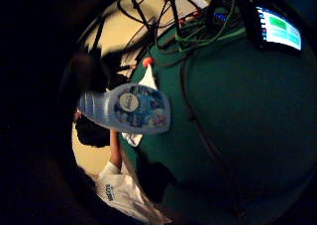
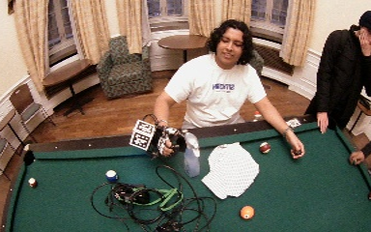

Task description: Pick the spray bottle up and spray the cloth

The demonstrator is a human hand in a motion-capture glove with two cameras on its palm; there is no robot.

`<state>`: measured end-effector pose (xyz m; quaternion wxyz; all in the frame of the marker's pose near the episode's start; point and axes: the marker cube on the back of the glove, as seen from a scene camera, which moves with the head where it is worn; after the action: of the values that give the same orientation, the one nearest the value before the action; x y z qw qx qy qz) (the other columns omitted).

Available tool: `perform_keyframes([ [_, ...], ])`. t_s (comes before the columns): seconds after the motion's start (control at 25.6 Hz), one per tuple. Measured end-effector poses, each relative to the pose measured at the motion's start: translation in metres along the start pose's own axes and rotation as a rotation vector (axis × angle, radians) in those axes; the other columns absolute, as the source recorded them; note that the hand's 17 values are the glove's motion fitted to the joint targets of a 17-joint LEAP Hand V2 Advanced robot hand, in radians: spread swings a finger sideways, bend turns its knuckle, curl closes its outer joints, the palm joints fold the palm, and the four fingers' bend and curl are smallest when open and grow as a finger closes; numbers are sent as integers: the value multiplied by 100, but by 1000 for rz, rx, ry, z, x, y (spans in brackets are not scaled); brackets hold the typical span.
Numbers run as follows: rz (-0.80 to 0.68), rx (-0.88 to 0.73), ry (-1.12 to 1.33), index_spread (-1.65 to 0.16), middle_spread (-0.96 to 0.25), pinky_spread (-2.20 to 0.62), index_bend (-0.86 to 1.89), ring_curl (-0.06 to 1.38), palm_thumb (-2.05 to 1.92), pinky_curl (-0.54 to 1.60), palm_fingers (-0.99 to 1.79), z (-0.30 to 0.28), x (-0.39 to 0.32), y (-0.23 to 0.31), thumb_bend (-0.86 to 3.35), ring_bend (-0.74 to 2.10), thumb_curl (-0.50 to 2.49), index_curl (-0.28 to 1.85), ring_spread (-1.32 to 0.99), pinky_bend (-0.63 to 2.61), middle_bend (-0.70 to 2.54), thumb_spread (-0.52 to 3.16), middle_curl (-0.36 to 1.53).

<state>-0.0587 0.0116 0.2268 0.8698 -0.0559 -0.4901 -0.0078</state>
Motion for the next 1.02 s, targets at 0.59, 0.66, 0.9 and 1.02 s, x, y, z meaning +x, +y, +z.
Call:
perform_keyframes([
  [0.59, -43, -86, -138, -31, -19, 4, 19, 41, 73, 18, 114, 49, -13, -32, -3, 44, 44, 47, -18, 13, 44, 95, 45],
  [0.66, -51, -71, -165, -31, -19, 4, 19, 41, 73, 18, 114, 55, -14, -39, -3, 44, 44, 47, -18, 13, 44, 95, 45],
  [0.9, -36, -56, -225, -31, -19, 4, 19, 41, 73, 18, 114, 68, -9, -54, -3, 44, 44, 47, -18, 13, 44, 95, 45],
  [1.02, 11, -102, -239, -31, -19, 4, 19, 41, 73, 18, 114, 73, -6, -59, -3, 44, 44, 47, -18, 13, 44, 95, 45],
])
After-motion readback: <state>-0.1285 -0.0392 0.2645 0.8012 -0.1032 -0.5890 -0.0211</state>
